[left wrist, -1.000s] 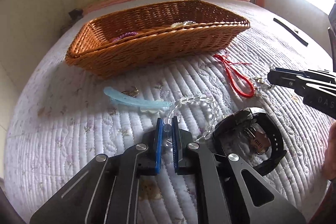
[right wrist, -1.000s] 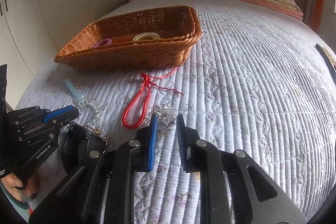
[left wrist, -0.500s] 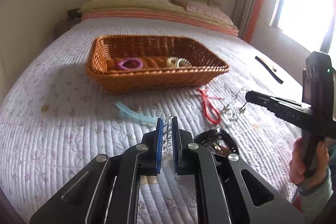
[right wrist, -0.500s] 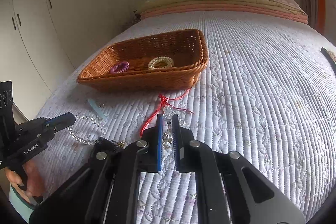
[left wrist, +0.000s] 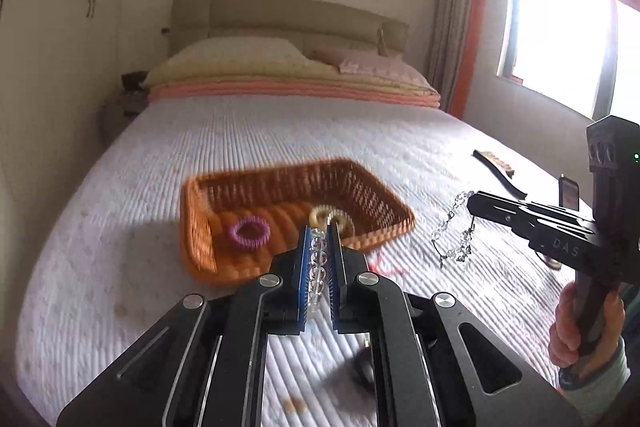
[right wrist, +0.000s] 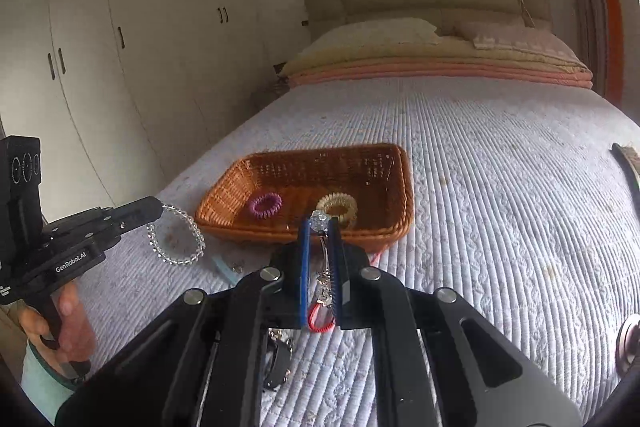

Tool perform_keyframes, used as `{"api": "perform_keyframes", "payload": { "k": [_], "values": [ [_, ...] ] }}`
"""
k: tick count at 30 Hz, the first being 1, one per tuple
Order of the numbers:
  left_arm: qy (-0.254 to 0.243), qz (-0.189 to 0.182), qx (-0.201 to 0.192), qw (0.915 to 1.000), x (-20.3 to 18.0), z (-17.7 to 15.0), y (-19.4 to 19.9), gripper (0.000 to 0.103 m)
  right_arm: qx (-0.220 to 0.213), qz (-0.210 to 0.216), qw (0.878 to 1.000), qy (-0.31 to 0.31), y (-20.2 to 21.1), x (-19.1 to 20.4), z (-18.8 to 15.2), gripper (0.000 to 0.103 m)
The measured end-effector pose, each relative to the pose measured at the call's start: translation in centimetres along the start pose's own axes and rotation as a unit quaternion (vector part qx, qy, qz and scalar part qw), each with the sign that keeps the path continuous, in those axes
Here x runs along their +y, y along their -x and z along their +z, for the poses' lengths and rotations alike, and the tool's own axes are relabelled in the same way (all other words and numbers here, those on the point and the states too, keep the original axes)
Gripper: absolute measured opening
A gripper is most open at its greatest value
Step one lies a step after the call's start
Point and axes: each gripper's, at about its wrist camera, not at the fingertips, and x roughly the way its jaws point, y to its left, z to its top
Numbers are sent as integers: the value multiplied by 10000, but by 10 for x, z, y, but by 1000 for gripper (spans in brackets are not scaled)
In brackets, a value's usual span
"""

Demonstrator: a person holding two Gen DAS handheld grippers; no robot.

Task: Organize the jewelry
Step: 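Lower both bracelets into the basket and open both tools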

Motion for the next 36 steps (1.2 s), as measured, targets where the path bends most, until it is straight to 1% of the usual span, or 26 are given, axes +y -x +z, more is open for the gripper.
{"api": "perform_keyframes", "payload": {
  "k": [4, 6, 9, 12, 15, 18, 22, 24, 26, 28, 29, 30, 31, 32, 33, 36],
  "values": [
    [-22, -38, -138, 9999, 7, 26, -17, 6, -234, -42, 9996, 160, -13, 7, 33, 7],
    [20, -67, -138, 9999, 12, 34, -32, 6, -240, 18, 9996, 154, -28, 7, 45, 7],
    [124, -68, 8, 9999, 22, 39, -64, 6, -152, -11, 9997, 177, -59, 6, 55, 7],
    [220, -1, 231, 9995, 33, 38, -96, 6, 107, 42, 9998, 136, -95, 1, 57, 7],
    [299, 71, 477, 9984, 43, 30, -125, 6, 363, -70, 9991, 201, -130, -1, 54, 7],
    [304, 151, 731, 9967, 50, 22, -146, 6, 563, -152, 9981, 209, -150, -6, 47, 7],
    [356, 229, 972, 9944, 60, 12, -161, 6, 842, -204, 9961, 154, -171, -13, 37, 7],
    [386, 267, 1078, 9931, 63, 10, -164, 7, 902, -234, 9956, 90, -175, -19, 33, 8],
    [481, 224, 1175, 9916, 67, 8, -163, 8, 972, -249, 9949, 80, -180, -21, 32, 8],
    [579, 158, 1180, 9912, 69, 8, -156, 23, 1024, -212, 9945, 37, -179, -23, 31, 9],
    [603, 153, 1144, 9915, 70, 8, -151, 36, 1026, -197, 9945, 15, -177, -23, 31, 11],
    [615, 152, 1019, 9928, 69, 8, -140, 42, 1013, -174, 9947, -6, -172, -24, 31, 19],
    [606, 146, 930, 9937, 68, 9, -131, 42, 984, -171, 9950, -14, -166, -24, 33, 29],
    [595, 116, 836, 9947, 66, 9, -117, 42, 922, -183, 9956, -9, -158, -24, 33, 33],
    [592, 87, 778, 9952, 63, 10, -108, 43, 867, -174, 9961, 7, -149, -22, 33, 40],
    [591, 98, 560, 9966, 58, 10, -72, 45, 720, -133, 9973, 15, -121, -17, 34, 41]
  ]
}}
